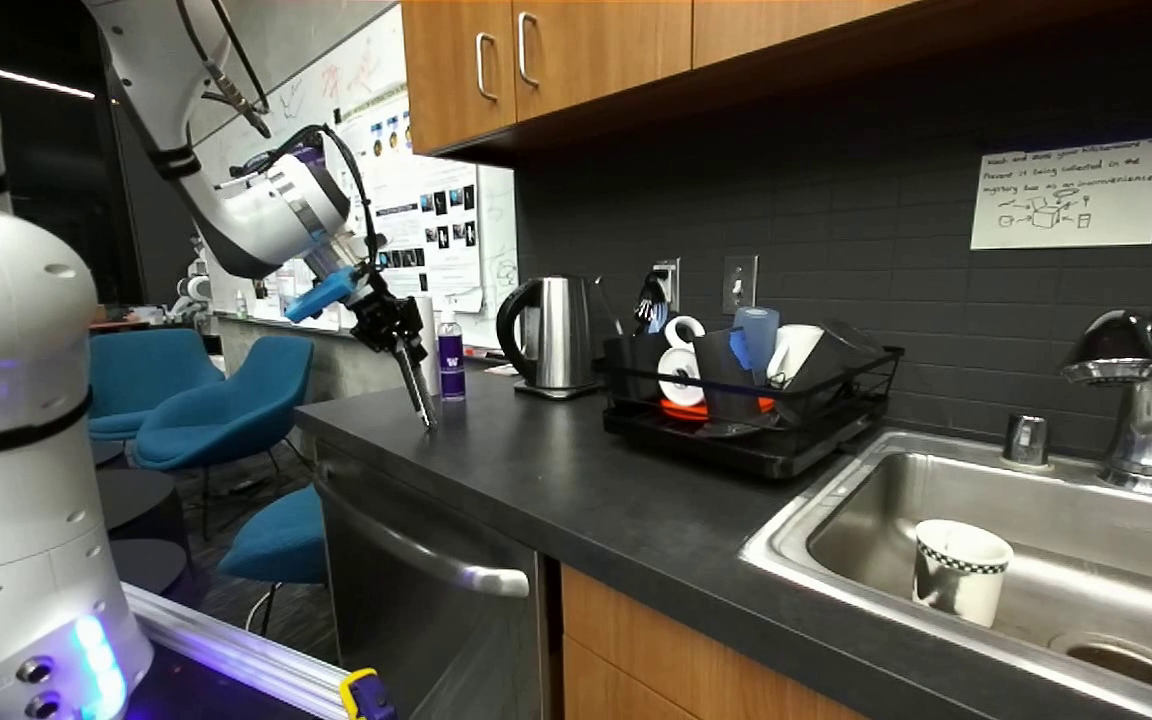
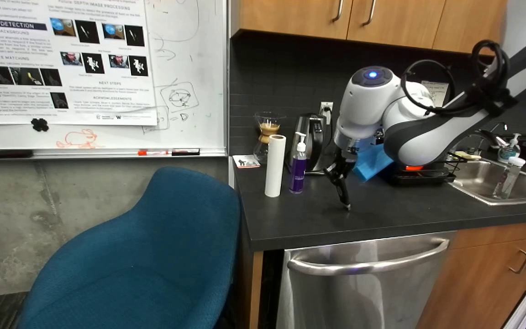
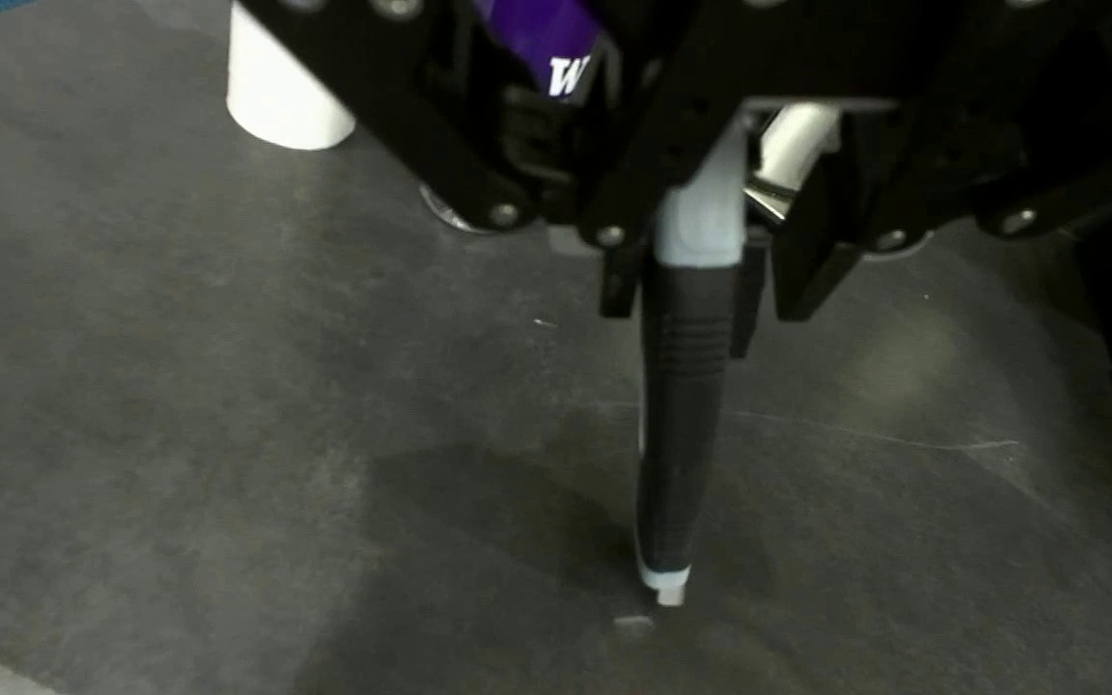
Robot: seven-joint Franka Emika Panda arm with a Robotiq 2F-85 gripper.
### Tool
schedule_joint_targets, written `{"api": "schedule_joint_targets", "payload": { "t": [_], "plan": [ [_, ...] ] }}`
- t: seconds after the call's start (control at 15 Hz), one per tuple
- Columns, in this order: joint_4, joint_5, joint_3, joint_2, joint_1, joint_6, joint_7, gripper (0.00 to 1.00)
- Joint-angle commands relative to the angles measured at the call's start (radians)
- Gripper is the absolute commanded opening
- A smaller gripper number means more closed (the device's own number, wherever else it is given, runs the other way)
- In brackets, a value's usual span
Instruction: Remove the pocketknife from the dish rack
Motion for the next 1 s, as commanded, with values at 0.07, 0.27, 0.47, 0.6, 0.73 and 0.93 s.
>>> {"api": "schedule_joint_targets", "payload": {
  "t": [0.07,0.27,0.47,0.6,0.73,0.93],
  "plan": [
    [0.052,-0.023,-0.069,0.061,0.081,-0.043,0.037,0.72],
    [0.067,-0.008,-0.112,0.081,0.124,-0.053,0.026,0.95],
    [0.079,-0.001,-0.142,0.097,0.153,-0.058,0.02,1.0],
    [0.085,0.005,-0.157,0.104,0.166,-0.059,0.015,1.0],
    [0.089,0.014,-0.168,0.109,0.176,-0.06,0.009,1.0],
    [0.085,0.072,-0.18,0.106,0.187,-0.064,-0.039,1.0]
  ]
}}
